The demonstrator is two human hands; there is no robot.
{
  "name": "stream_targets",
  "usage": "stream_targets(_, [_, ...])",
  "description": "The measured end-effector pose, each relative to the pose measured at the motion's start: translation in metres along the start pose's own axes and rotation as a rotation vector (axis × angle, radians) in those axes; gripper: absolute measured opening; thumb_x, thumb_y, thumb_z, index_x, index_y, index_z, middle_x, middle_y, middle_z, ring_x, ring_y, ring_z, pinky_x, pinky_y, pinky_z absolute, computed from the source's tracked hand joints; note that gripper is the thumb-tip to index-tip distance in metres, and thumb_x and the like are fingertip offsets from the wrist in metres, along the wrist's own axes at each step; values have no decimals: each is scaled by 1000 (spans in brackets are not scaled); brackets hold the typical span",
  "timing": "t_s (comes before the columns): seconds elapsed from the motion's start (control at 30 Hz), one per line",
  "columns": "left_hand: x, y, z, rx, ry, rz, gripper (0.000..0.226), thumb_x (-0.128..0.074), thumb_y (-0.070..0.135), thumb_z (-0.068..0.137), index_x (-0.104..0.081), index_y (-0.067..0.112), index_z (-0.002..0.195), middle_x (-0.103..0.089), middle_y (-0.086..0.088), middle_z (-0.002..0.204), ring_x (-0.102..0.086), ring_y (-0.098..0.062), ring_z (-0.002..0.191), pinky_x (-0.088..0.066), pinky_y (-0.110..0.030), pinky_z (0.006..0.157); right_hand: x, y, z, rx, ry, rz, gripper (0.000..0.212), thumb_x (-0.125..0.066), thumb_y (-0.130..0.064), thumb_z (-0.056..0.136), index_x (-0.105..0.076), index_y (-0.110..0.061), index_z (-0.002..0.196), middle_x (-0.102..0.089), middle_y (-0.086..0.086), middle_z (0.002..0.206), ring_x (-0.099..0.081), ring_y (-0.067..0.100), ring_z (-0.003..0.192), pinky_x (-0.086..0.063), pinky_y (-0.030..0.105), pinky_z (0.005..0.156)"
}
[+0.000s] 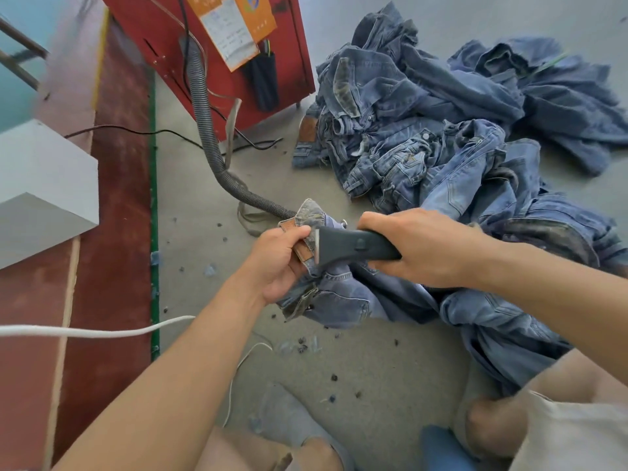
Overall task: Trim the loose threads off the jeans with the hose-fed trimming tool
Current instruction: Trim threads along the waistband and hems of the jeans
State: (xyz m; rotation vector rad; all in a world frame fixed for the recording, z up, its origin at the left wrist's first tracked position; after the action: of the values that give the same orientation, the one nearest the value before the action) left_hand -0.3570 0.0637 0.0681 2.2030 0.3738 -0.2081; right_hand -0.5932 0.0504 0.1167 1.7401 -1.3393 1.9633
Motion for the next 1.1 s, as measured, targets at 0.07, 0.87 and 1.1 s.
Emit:
stream_targets(0.07, [1, 4, 0, -6, 24, 27, 17, -49, 7, 106, -65, 5, 102, -69, -12, 83, -67, -19, 69, -60, -33, 59, 2, -3, 2, 2, 18, 22, 28, -69, -38, 91, -47, -31, 108, -64, -7, 86, -58, 21, 75, -46, 40, 68])
stream_targets(0.87, [-20, -5, 11, -58, 73, -152, 26, -40, 8, 109, -65, 10, 105, -76, -9, 81, -73, -20, 67, -61, -32, 59, 2, -3, 17, -401, -44, 140, 34, -73, -54, 86, -55, -26, 88, -65, -7, 70, -63, 9, 56, -40, 28, 51])
stream_targets(1.1, [-22, -3, 10, -56, 45, -226, 29, -37, 7, 109, -61, 3, 125, -73, -15, 97, -72, -25, 76, -61, -33, 60, 5, 1, 22, -499, 28, 344, 32, -75, -42, 89, -61, -14, 97, -67, 1, 68, -62, 20, 48, -55, 38, 57])
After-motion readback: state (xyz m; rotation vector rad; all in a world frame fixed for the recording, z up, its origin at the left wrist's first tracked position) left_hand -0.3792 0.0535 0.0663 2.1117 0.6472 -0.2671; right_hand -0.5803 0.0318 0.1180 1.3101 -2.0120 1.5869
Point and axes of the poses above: each hand's wrist, its own z-axis towards the middle knuckle, its own x-axis out of the back of the hand, y = z × x, the point moved 1 cm from there along z, towards the middle knuckle
